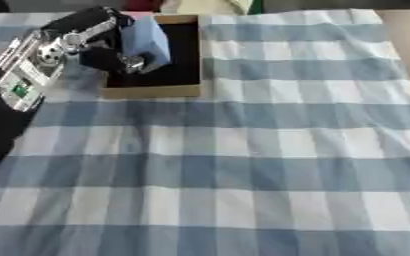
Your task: Pick up objects on the table and place them in the box.
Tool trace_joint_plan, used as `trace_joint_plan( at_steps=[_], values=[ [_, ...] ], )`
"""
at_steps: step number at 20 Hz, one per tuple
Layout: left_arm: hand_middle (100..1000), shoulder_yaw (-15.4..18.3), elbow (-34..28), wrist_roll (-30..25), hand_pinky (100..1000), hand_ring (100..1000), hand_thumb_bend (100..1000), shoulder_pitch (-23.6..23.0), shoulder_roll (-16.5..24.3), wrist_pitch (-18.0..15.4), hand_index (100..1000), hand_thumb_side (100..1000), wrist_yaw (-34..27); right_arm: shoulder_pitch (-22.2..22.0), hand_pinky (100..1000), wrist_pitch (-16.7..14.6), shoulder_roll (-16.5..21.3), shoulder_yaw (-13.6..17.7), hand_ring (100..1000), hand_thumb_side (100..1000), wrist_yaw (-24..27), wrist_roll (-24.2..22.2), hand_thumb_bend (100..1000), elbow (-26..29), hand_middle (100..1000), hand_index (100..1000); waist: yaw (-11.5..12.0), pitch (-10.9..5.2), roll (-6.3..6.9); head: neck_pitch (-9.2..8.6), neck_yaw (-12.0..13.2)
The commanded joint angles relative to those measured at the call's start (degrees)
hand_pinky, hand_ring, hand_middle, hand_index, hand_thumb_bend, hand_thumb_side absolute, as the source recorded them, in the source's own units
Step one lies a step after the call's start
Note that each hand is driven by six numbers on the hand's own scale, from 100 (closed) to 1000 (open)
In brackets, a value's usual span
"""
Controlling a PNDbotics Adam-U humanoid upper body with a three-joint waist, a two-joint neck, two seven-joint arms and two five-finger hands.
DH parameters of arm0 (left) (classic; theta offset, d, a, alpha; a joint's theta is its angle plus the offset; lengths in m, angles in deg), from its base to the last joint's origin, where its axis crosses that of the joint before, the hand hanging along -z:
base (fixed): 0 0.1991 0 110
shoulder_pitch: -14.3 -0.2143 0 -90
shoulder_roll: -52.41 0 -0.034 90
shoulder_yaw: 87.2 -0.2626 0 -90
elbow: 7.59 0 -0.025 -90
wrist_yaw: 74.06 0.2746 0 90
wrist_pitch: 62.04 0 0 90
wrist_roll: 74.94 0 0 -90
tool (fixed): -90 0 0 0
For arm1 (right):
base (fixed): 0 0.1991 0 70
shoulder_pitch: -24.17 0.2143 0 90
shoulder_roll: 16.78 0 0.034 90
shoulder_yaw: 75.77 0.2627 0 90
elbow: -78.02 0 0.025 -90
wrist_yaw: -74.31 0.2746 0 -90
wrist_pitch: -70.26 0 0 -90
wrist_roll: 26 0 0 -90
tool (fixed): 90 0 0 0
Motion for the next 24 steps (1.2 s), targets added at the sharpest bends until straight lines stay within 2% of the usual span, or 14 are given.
trace_joint_plan(
  at_steps=[1, 7, 11, 13, 21, 22, 24],
  values=[
    [572, 0.5, 1.6, 1.3, 628, 611, 440, 0.3, 0.1, 0.3, 852, 707, 2.9, 0.4, 798, 0.1, 0.8, 0.9, 765, 734, 0.5, 0.0, 129, 0.8, 491, 731, -0.2, -1.09, -0.05, -0.63, 0.2],
    [592, 0.6, 2.6, 2.6, 648, 625, 606, 0.0, -0.1, 1.0, 895, 741, 5.5, -0.1, 798, 0.1, 0.8, 1.1, 765, 733, 0.6, -0.1, 128, 0.8, 490, 730, -0.1, -1.26, -0.14, -0.31, 0.0],
    [593, 0.5, 1.6, 0.6, 647, 625, 631, -0.1, 0.0, 0.7, 890, 757, 4.3, -0.8, 798, 0.3, 0.9, 1.3, 765, 731, 0.6, -0.1, 127, 0.8, 489, 730, 0.5, -1.72, -0.31, 0.41, -0.3],
    [593, 0.5, 0.5, -0.8, 647, 625, 623, -0.1, 0.3, 0.8, 888, 761, 2.8, -1.1, 798, 0.4, 0.9, 1.3, 765, 731, 0.6, -0.1, 127, 0.8, 489, 729, 0.8, -1.97, -0.36, 0.73, -0.5],
    [567, 1.4, -5.9, -0.7, 621, 603, 442, -0.4, 1.8, 3.7, 860, 791, -2.2, -2.1, 797, 0.7, 1.0, 1.4, 764, 731, 0.5, -0.2, 127, 0.8, 488, 729, 2.0, -3.04, -0.67, 1.90, -1.4],
    [560, 1.5, -7.2, -0.5, 615, 597, 396, -0.5, 2.1, 3.9, 849, 796, -3.0, -2.3, 797, 0.7, 1.1, 1.4, 764, 731, 0.5, -0.2, 128, 0.8, 488, 729, 2.2, -3.22, -0.68, 2.14, -1.7],
    [559, 1.5, -10.0, -0.8, 614, 596, 389, -0.9, 2.9, 4.1, 846, 801, -4.8, -2.6, 797, 0.8, 1.3, 1.5, 764, 730, 0.4, -0.1, 129, 0.8, 488, 729, 2.6, -3.52, -0.71, 2.61, -2.3]
  ],
)
